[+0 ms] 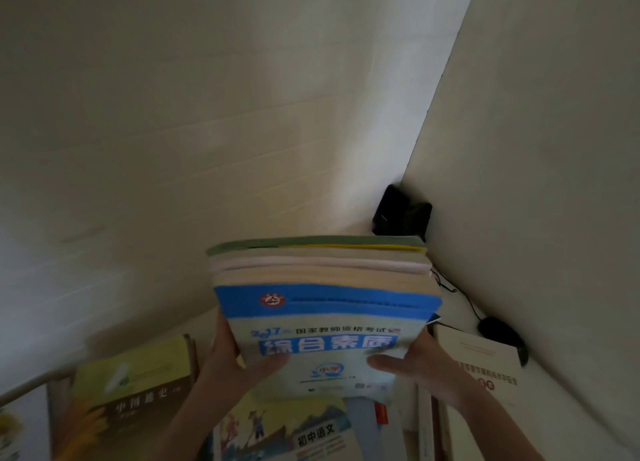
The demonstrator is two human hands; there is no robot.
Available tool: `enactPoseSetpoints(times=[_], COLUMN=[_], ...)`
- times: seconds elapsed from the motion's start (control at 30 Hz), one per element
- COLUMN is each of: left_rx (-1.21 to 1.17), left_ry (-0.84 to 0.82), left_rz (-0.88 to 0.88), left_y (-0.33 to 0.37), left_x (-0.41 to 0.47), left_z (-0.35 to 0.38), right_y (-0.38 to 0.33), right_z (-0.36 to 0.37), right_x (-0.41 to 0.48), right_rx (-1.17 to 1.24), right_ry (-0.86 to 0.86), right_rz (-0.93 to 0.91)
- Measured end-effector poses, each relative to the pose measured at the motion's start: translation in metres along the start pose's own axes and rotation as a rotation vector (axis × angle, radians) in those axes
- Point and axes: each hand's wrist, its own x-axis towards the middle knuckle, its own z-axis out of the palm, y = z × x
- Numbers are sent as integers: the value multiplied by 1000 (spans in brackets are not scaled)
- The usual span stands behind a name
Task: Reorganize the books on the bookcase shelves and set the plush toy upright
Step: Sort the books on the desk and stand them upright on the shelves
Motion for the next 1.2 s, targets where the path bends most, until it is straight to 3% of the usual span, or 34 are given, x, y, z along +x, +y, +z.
enactPoseSetpoints(times=[0.17, 0.5, 0.63, 0.8, 0.93, 1.1, 1.2], left_rx=[-49, -196, -39, 151, 236, 465, 658], left_ry=[135, 257, 270, 230, 302, 222, 191], left_rz=[67, 144, 190, 186, 274, 253, 540], left_y=[10, 11, -3, -14, -14, -30, -34], left_x=[7, -5, -10, -6, -6, -12, -3], left_z=[10, 14, 13, 4, 14, 19, 9], right_y=[-9, -2, 0, 15, 16, 25, 22], right_z=[18, 34, 42, 39, 38, 38, 39], right_x=[-1, -11, -13, -7, 0, 5, 7], right_rx=[114, 110, 67, -268, -240, -208, -212], right_ry=[227, 325, 334, 515, 543, 565, 578], right_rz=[-122, -206, -251, -456, -437, -414, -404])
